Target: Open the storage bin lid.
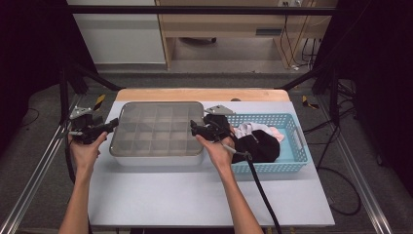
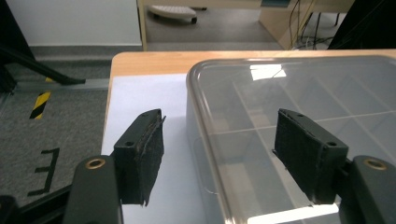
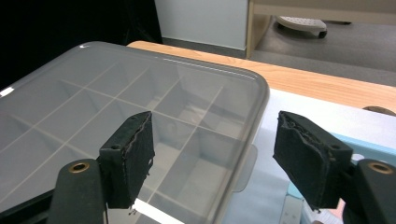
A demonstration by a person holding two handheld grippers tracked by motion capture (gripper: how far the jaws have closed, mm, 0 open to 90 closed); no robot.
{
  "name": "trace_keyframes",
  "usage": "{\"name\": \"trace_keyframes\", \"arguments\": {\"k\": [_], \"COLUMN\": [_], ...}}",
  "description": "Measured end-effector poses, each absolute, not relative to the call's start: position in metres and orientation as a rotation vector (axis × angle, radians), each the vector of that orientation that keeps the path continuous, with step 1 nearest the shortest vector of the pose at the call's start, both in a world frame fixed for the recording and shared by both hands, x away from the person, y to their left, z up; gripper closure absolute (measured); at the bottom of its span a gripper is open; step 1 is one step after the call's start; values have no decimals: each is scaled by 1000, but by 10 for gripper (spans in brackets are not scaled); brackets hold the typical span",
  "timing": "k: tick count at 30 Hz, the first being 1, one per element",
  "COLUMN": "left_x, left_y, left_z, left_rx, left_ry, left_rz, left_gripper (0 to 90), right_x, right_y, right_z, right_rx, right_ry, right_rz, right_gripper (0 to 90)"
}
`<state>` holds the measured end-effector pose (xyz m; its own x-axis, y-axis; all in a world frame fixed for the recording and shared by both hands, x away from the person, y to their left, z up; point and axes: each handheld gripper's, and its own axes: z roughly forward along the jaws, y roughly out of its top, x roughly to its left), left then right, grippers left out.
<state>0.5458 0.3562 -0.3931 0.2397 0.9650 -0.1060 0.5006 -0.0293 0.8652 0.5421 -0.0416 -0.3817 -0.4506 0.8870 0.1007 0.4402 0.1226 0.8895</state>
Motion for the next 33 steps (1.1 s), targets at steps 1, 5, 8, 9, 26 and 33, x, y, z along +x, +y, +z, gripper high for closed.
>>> {"name": "trace_keyframes", "arguments": {"k": [1,5,8,9,26,33], "left_x": [547,551,554,554,563,563], "left_y": [356,355,356,356,353,354], "left_z": [-394,-400,-404,-404,-416,-417], "left_rx": [1664,1692,1694,1694,1750,1759], "left_ry": [1385,1396,1408,1408,1422,1415], "left_rz": [683,676,657,657,573,539], "left_gripper": [311,308,303,302,272,244], "right_x": [545,553,557,557,573,577], "right_y": [-42,-43,-41,-41,-27,-24], "right_z": [-384,-390,-394,-394,-404,-407], "right_rx": [1286,1328,1346,1346,1425,1488], "right_ry": [1944,1942,1949,1949,1998,2022], "right_rz": [1289,1294,1289,1289,1199,1185], "right_gripper": [283,283,285,285,260,233]}}
